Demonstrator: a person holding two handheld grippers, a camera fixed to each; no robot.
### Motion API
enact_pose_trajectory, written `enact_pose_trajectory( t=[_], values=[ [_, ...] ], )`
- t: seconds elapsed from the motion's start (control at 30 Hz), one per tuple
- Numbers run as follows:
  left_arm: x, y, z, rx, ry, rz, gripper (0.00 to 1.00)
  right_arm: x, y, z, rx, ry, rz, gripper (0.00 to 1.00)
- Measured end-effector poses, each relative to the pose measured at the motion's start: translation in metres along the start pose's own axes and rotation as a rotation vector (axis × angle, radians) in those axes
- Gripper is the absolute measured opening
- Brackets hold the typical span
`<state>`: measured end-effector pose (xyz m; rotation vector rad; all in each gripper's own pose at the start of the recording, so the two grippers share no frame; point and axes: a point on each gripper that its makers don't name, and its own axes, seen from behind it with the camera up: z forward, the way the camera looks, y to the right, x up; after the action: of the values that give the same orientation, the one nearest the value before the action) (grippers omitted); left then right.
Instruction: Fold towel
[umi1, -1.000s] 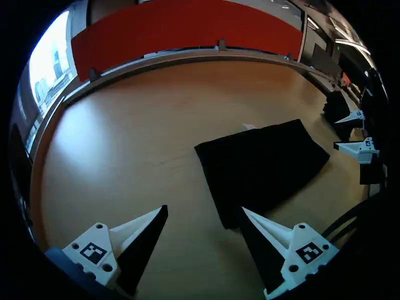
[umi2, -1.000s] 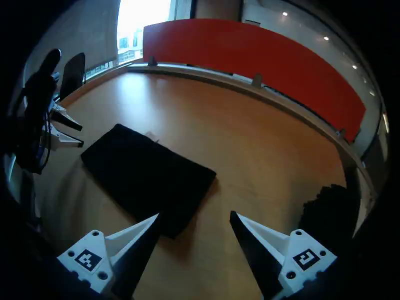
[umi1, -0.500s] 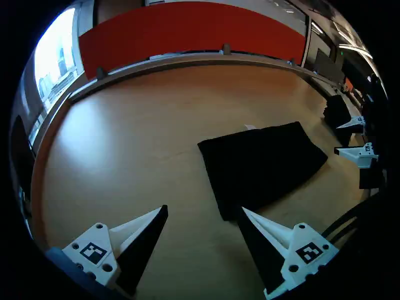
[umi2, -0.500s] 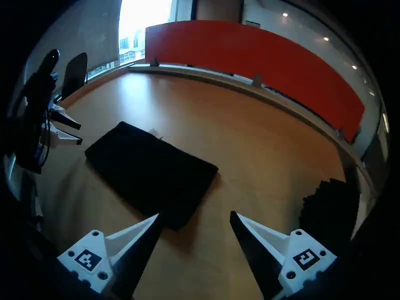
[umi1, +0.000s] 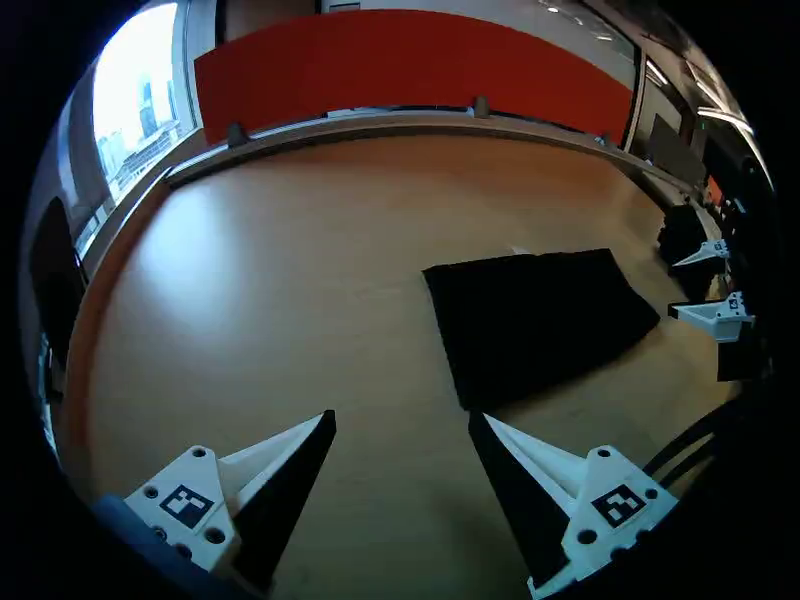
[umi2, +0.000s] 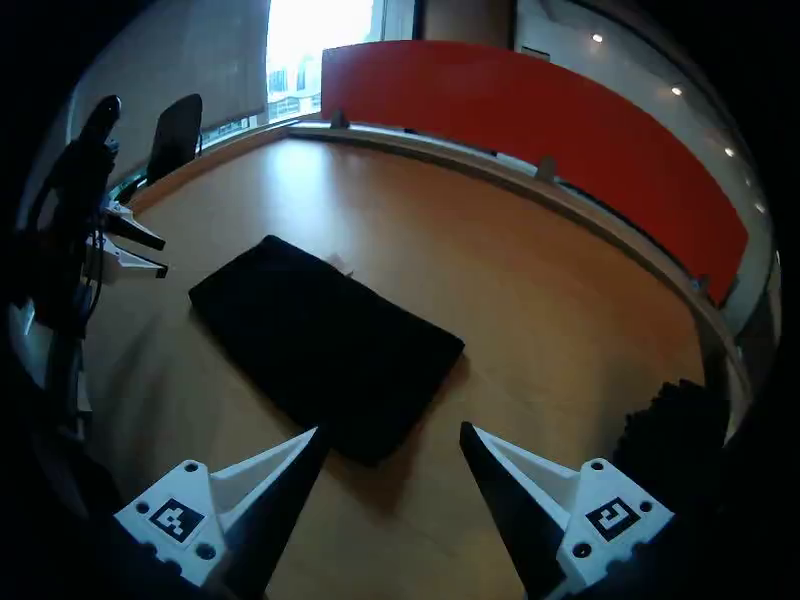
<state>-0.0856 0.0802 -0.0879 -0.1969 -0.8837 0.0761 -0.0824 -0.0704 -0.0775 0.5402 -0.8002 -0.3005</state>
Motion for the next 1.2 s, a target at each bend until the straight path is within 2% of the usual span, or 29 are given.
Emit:
enact_pose_trajectory(
  t=[0.4,0.93,1.2],
  values=[
    [-0.011,-0.014,-0.022,0.038,0.029,-0.064,0.99,0.003,-0.007,0.008,0.039,-0.009,-0.038,1.0],
    [-0.018,-0.018,-0.032,0.055,0.075,-0.094,0.99,-0.015,-0.013,0.017,0.076,-0.065,-0.083,0.99],
    [-0.03,-0.019,-0.037,0.06,0.083,-0.103,0.99,-0.024,-0.017,0.022,0.1,-0.09,-0.104,0.85]
  ],
)
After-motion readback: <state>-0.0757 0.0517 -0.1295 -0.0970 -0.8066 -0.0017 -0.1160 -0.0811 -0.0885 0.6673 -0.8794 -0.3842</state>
